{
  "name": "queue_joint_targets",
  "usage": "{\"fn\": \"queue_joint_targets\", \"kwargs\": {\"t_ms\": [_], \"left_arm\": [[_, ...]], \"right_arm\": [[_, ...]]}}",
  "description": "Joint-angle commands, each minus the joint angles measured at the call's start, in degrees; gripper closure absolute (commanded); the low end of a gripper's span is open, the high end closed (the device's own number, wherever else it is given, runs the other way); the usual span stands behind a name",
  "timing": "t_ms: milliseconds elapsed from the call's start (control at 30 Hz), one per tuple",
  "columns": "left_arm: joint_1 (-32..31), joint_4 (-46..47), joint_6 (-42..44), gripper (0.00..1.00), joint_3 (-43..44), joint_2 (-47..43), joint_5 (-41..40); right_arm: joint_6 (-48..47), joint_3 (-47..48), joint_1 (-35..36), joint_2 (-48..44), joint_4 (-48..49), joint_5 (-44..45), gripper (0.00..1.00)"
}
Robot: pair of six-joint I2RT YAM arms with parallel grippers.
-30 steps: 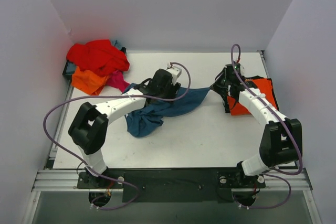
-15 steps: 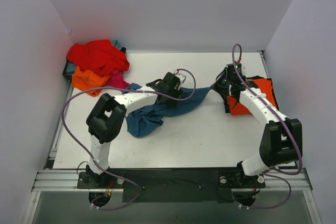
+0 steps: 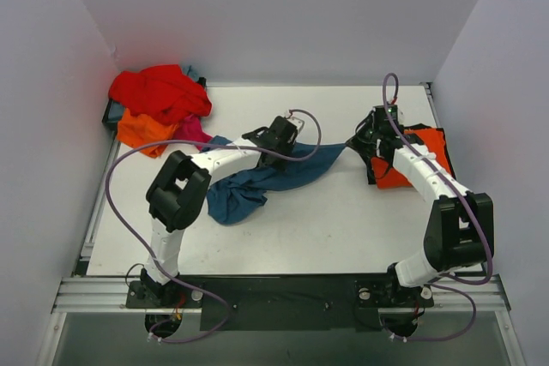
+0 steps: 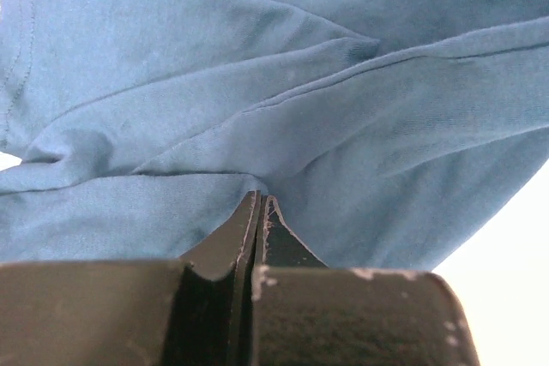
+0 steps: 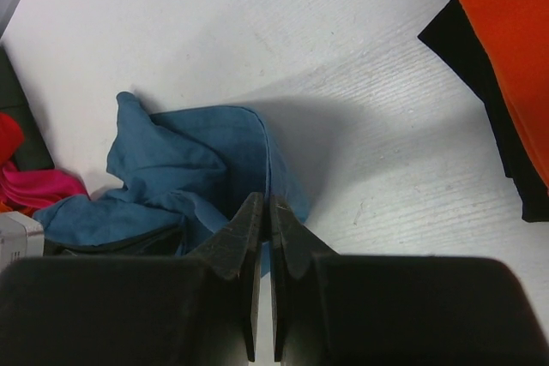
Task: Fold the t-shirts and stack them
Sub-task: Flatten out the tshirt
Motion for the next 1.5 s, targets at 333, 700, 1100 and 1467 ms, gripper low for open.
{"fn": "queue_joint_targets", "kwargs": {"t_ms": [333,700,1100,1467], "left_arm": [[20.4,-2.7,-12.8,1.0,15.6,-13.3,0.0],[34.3,-7.2,-15.7,1.0,18.7,-35.2,-0.8],[34.5,-6.8,-14.2,1.0,18.6,-58.4,-4.6],[34.4,-3.3,-14.1,1.0,40.1,-27.1,-2.2]], "right_arm": [[-0.4,21.4,-3.0,6.1,-5.8,-3.7,1.0],[-2.4,34.1,-8.4,-3.6,-12.9,-17.1,1.0],[-7.4,32.8,-11.0,-32.0,-22.4,-6.6,1.0],[-4.0,41.8,-11.3,-10.1,-22.5,-6.0,1.0]]}}
